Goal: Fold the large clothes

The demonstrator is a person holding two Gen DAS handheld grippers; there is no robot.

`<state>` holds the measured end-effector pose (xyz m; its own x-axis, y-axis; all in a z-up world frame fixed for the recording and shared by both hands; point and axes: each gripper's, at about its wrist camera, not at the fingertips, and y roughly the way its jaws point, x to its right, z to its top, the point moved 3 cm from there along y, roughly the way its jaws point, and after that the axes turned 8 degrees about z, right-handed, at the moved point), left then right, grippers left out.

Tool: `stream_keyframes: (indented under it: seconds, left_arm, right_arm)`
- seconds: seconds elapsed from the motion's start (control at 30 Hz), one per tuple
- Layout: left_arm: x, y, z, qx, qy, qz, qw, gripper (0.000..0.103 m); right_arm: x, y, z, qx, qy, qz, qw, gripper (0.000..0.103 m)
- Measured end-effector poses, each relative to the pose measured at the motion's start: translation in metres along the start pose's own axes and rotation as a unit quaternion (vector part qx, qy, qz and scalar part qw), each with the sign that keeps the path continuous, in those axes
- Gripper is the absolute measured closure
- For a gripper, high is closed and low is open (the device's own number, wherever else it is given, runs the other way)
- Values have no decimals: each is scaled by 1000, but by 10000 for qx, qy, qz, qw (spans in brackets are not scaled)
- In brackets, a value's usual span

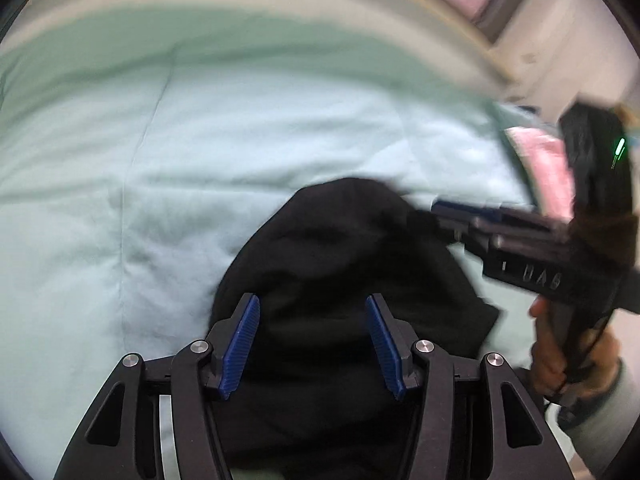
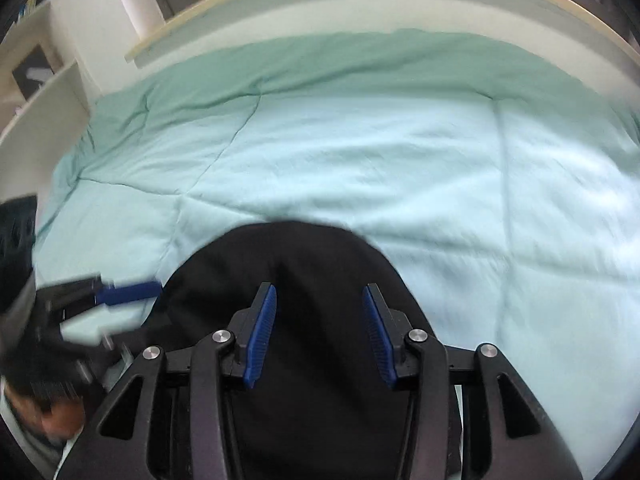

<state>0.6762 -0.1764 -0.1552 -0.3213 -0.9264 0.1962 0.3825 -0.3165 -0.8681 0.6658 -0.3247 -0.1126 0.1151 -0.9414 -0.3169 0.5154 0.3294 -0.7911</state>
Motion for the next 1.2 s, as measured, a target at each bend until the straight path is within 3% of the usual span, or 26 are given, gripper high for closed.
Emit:
stream_keyframes:
  seconds: [0.1, 0.2, 0.3, 0.43, 0.57, 0.63, 0.7, 0.8, 0.93, 1.1, 1.2]
  left_arm:
    - [-12, 46, -5, -386, -257, 163, 9988, 47]
    - [-9, 50, -8, -295, -109, 252, 9992, 47]
    - [-4, 40, -9, -212, 100, 300, 9993, 46]
    - [-9, -1, -16, 48, 233, 87, 9997, 46]
    - [-23, -38, -34, 237, 125, -119, 9996, 46]
    - [-33, -36, -45, 53, -20, -284, 9996, 46]
    - [-44, -9, -56, -340, -106, -30, 9994, 46]
    - [-43, 31, -62, -673, -209, 13, 9975, 46]
    - [-36, 18, -49, -563, 53, 177, 9982, 46]
    - [-40, -24, -22, -134, 288, -288, 9991, 45]
    - [-47, -24, 7, -25, 234, -479, 9986, 31]
  right_arm:
    - [10, 53, -4, -584, 101, -230, 9980, 54]
    - [21, 81, -24, -820, 116, -381, 9958, 54]
    - [18, 65, -29, -683, 18, -366, 9970, 54]
    - [8, 16, -41, -522, -167, -185, 9983, 54]
    - [13, -40, -82, -452, -145, -121, 9988, 54]
    - [19, -50, -102, -562, -107, -264, 9980, 54]
    - [33, -39, -121, -838, 20, -382, 9958, 54]
    - [46, -9, -146, -1131, 386, -176, 9927, 54]
    - [45, -8, -140, -1222, 400, -280, 9913, 54]
    - [39, -43, -114, -1104, 126, 48, 9938, 54]
    - [42, -53, -85, -854, 67, 230, 9961, 52]
